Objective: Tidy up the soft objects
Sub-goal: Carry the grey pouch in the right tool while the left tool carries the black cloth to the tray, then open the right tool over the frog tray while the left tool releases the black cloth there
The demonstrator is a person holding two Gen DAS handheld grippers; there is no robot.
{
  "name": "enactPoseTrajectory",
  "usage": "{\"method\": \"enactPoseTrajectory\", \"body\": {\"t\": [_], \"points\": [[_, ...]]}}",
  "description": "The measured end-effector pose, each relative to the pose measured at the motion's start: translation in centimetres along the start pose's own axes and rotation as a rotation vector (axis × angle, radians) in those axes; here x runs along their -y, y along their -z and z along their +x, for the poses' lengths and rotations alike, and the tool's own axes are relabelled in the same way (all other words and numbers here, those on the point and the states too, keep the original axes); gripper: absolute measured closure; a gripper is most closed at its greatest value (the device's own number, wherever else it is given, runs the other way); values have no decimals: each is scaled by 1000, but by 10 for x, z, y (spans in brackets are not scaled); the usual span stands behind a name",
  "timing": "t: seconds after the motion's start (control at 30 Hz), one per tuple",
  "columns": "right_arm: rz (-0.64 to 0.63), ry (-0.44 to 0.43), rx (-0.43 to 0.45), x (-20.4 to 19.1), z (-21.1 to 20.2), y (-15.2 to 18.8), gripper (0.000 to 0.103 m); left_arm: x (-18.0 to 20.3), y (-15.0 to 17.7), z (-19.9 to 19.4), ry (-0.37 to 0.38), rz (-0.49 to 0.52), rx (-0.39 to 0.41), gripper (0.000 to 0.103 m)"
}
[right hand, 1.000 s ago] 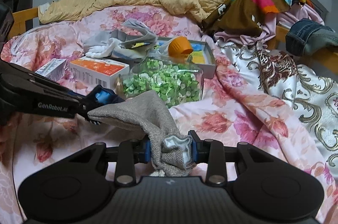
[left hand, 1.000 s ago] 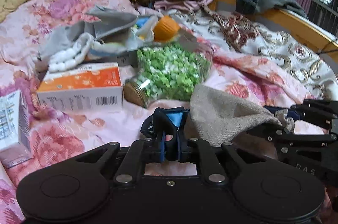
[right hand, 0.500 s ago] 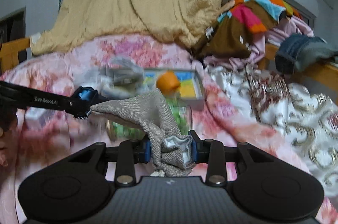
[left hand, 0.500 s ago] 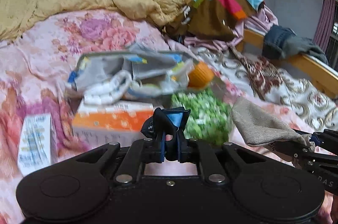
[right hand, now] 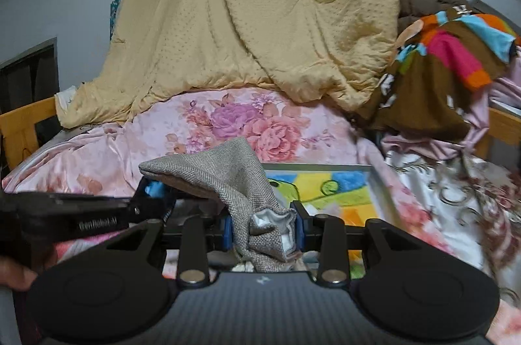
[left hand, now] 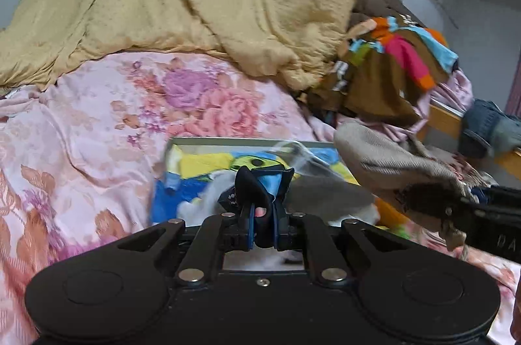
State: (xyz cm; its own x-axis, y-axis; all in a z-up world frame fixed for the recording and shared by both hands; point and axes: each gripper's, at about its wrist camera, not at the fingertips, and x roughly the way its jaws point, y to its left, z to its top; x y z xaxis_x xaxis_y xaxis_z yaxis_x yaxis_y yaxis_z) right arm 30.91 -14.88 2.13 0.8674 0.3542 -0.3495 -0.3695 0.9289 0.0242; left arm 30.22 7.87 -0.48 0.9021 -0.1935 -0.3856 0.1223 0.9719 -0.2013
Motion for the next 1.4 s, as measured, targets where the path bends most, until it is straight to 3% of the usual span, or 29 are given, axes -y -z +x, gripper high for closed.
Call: {"method": "enactPoseTrajectory", "body": {"t": [0.33, 0.73, 1.07, 1.27, 1.4], "points": [[11, -32, -219, -20, 83, -5, 65, -26, 2, 52, 48, 8, -98, 92], [-77, -41, -357, -27, 145, -14, 65, -40, 3, 91, 56, -11, -157, 92], [-224, -35, -402, -33, 190, -20, 62, -49, 5, 109, 49, -59, -210, 89], [-214, -58, -401, -30, 186, -23, 56, -49, 4, 110, 56, -61, -212, 88], [-214, -67, -395, -27, 176, -27, 46, -46, 4, 107, 80, -52, -203, 75]]}}
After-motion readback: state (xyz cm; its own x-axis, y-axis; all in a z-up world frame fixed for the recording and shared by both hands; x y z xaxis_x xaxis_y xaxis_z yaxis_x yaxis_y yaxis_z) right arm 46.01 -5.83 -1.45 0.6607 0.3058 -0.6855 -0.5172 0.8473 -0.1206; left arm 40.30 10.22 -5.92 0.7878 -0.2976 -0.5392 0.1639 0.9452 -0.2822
